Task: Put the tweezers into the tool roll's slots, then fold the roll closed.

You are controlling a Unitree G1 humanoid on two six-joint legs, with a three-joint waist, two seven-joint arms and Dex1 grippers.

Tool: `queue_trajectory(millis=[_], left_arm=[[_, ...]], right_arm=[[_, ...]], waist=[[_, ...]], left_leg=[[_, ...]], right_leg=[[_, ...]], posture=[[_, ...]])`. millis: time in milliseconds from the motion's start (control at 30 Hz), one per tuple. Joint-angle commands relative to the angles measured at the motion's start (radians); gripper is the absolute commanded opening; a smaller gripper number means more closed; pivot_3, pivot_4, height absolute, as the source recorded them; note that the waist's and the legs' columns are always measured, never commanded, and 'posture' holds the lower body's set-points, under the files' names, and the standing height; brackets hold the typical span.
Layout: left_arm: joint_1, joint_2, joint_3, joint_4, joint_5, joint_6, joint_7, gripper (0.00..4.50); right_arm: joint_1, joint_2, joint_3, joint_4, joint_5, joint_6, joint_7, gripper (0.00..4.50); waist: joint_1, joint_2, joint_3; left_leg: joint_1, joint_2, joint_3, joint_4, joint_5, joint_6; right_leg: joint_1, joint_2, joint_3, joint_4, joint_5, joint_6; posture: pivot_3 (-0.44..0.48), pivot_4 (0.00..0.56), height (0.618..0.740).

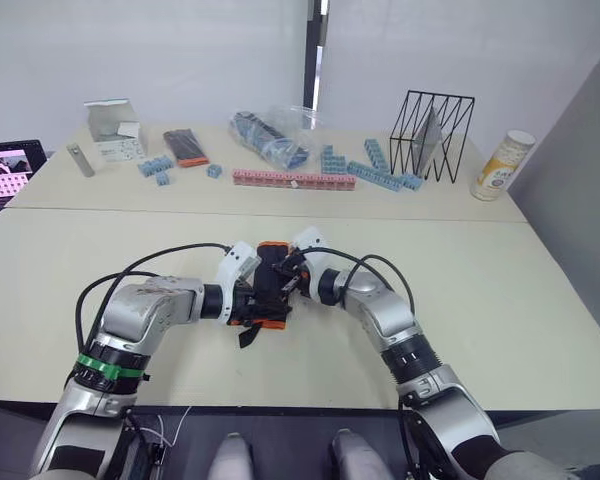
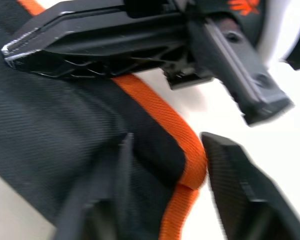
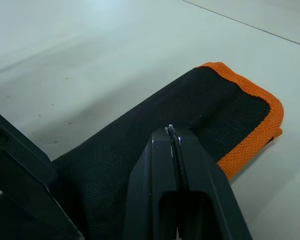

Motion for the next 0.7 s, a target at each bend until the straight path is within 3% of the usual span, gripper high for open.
queue_trajectory(millis=[33, 267, 367, 400, 700], left_arm=[[0.045, 0.065, 0.035, -0.002, 0.006, -0.069, -0.066, 3.8], [0.061, 0.051, 0.083, 0.146, 0.049, -0.433, -0.226, 3.8], [0.037, 0.025, 0.084, 0.202, 0.045, -0.501, -0.281, 3.8], [0.025, 0.013, 0.088, 0.217, 0.031, -0.505, -0.304, 3.26], [-0.072, -0.027, 0.084, 0.351, 0.015, -0.49, -0.411, 0.34]], right_arm=[[0.001, -0.003, -0.008, 0.008, -0.003, -0.008, 0.005, 0.0], [-0.001, 0.012, -0.004, 0.016, -0.006, -0.013, 0.007, 0.0], [0.0, 0.012, -0.004, 0.013, -0.007, -0.011, 0.008, 0.0], [0.002, 0.012, -0.003, 0.009, -0.007, -0.009, 0.008, 0.0], [0.013, 0.01, 0.003, -0.013, -0.009, 0.005, 0.005, 0.0]], waist=[[-0.007, 0.0, 0.0], [0.001, 0.001, 0.001], [0.003, 0.001, 0.001], [0.003, 0.001, 0.001], [-0.004, 0.001, 0.001]], left_leg=[[0.0, 0.0, 0.0, 0.0, 0.0, 0.0], [-0.001, 0.0, 0.0, 0.0, 0.0, 0.0], [-0.002, 0.0, 0.0, 0.0, 0.0, 0.0], [-0.002, 0.0, 0.0, 0.0, 0.0, 0.0], [-0.003, 0.0, 0.0, 0.0, 0.0, 0.0]], right_leg=[[0.0, 0.0, 0.0, 0.0, 0.0, 0.0], [-0.001, 0.0, 0.0, -0.001, 0.0, 0.0], [-0.001, 0.0, 0.0, -0.001, 0.0, 0.0], [-0.001, 0.0, 0.0, -0.001, 0.0, 0.0], [-0.002, 0.0, 0.0, 0.0, 0.0, 0.0]], posture=[[0.0, 0.15, 0.663], [0.0, 0.15, 0.663], [0.0, 0.15, 0.663], [0.0, 0.15, 0.663], [0.0, 0.15, 0.663]])
